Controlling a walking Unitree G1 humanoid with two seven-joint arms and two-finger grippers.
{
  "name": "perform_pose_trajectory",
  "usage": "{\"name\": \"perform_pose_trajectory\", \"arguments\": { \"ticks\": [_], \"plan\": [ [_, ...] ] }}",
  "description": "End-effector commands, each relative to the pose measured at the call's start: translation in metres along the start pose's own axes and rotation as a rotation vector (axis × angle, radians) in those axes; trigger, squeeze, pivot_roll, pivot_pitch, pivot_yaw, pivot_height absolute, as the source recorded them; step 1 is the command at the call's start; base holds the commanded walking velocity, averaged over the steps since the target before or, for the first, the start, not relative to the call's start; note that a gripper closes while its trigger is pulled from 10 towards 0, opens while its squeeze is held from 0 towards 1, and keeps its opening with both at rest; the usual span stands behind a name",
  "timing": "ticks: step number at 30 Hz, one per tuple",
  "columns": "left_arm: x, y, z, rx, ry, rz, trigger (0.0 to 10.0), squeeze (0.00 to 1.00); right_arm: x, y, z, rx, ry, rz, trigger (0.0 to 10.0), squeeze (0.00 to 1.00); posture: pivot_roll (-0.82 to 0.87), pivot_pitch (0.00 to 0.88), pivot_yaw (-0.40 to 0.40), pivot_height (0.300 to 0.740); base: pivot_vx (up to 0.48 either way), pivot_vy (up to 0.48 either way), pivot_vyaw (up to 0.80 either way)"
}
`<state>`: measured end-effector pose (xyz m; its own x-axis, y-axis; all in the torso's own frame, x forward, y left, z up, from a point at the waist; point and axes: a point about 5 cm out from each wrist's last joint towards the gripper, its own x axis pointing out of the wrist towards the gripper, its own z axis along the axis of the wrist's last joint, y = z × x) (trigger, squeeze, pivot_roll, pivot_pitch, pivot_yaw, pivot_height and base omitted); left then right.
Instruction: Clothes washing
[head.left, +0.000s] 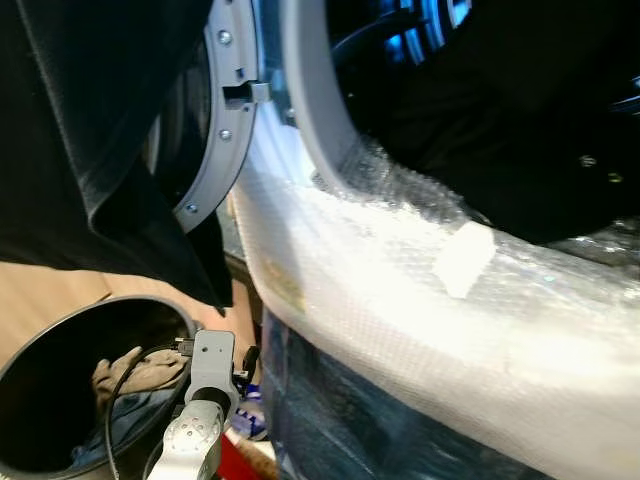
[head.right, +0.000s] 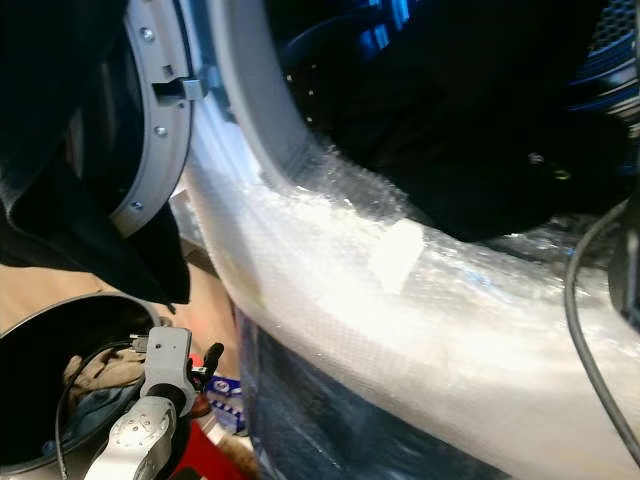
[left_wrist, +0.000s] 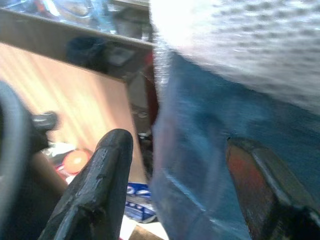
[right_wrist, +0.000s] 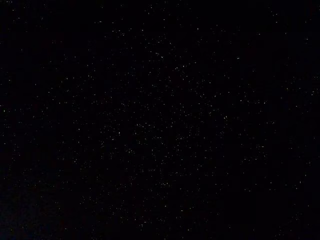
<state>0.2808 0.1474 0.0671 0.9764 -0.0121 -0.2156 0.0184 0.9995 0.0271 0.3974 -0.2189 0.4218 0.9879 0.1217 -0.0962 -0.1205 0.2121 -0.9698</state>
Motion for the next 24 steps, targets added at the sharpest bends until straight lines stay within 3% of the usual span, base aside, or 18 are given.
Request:
{"name": "perform_pose_trajectory", "arguments": {
  "ticks": [1, 4, 7, 11, 12, 13, 14, 15, 16, 18, 20, 21, 22, 23, 24],
  "plan": [
    [-0.002, 0.005, -0.002, -0.006, 0.01, 0.011, 10.0, 0.0, -0.003, -0.006, 0.003, -0.001, -0.029, -0.003, 10.0, 0.0, -0.05, 0.006, -0.004, 0.74, 0.0, 0.0, 0.0],
    [-0.002, 0.006, -0.001, -0.005, 0.01, 0.011, 10.0, 0.0, -0.005, -0.013, 0.002, 0.04, -0.017, -0.08, 10.0, 0.0, -0.05, 0.005, 0.001, 0.74, 0.0, 0.0, 0.0],
    [-0.001, 0.007, -0.001, -0.002, 0.008, 0.013, 10.0, 0.0, -0.022, -0.05, -0.003, 0.139, 0.038, -0.413, 10.0, 0.0, -0.05, 0.003, 0.002, 0.74, 0.0, 0.0, 0.0],
    [0.0, 0.007, 0.0, 0.0, 0.006, 0.012, 10.0, 0.0, -0.053, -0.092, -0.003, 0.235, 0.013, -0.789, 10.0, 0.0, -0.06, 0.003, 0.006, 0.74, 0.0, 0.0, 0.0],
    [0.0, 0.007, 0.0, 0.0, 0.006, 0.012, 10.0, 0.0, -0.055, -0.094, -0.003, 0.24, 0.013, -0.815, 10.0, 0.0, -0.06, 0.003, 0.006, 0.74, 0.0, 0.0, 0.0],
    [0.0, 0.006, 0.0, -0.001, 0.006, 0.009, 10.0, 0.0, -0.052, -0.091, -0.004, 0.239, 0.02, -0.782, 10.0, 0.0, -0.06, 0.0, 0.007, 0.74, 0.0, 0.0, 0.0],
    [0.001, 0.004, 0.0, -0.002, 0.006, 0.003, 10.0, 0.0, -0.033, -0.067, -0.003, 0.199, 0.018, -0.536, 10.0, 0.0, -0.06, 0.0, 0.007, 0.74, 0.0, 0.0, 0.0],
    [0.001, 0.004, 0.001, -0.002, 0.005, 0.0, 10.0, 0.0, -0.023, -0.05, -0.002, 0.17, 0.015, -0.374, 10.0, 0.0, -0.06, 0.0, 0.007, 0.74, 0.0, 0.0, 0.0],
    [0.001, 0.003, 0.001, -0.002, 0.004, -0.002, 10.0, 0.0, -0.009, -0.021, 0.002, 0.075, -0.029, -0.107, 10.0, 0.0, -0.06, 0.0, 0.001, 0.74, 0.0, 0.0, 0.0],
    [0.001, 0.003, 0.001, -0.003, 0.004, -0.002, 10.0, 0.0, -0.005, -0.001, 0.004, -0.018, -0.096, 0.081, 10.0, 0.0, -0.06, 0.0, 0.002, 0.74, 0.0, 0.0, 0.0],
    [0.001, 0.003, 0.001, -0.005, 0.003, 0.001, 10.0, 0.0, -0.006, 0.005, 0.005, -0.055, -0.148, 0.149, 10.0, 0.0, -0.06, 0.0, 0.002, 0.74, 0.0, 0.0, 0.0],
    [0.001, 0.005, 0.001, -0.006, 0.004, 0.004, 10.0, 0.0, -0.011, -0.027, -0.001, 0.068, -0.019, -0.234, 10.0, 0.0, -0.06, 0.0, 0.013, 0.74, 0.0, 0.0, 0.0],
    [0.001, 0.005, 0.001, -0.006, 0.004, 0.004, 10.0, 0.0, -0.011, -0.027, -0.001, 0.068, -0.019, -0.234, 10.0, 0.0, -0.06, 0.0, 0.013, 0.74, 0.0, 0.0, 0.0],
    [0.001, 0.005, 0.0, -0.004, 0.005, 0.005, 10.0, 0.0, -0.023, -0.051, -0.01, 0.102, 0.095, -0.504, 10.0, 0.0, -0.06, 0.0, 0.01, 0.74, 0.0, 0.0, 0.0],
    [0.001, 0.005, 0.0, -0.002, 0.005, 0.003, 10.0, 0.0, -0.032, -0.062, -0.012, 0.078, 0.121, -0.6, 10.0, 0.0, -0.06, 0.0, 0.01, 0.74, 0.0, 0.0, 0.0]
  ]
}}
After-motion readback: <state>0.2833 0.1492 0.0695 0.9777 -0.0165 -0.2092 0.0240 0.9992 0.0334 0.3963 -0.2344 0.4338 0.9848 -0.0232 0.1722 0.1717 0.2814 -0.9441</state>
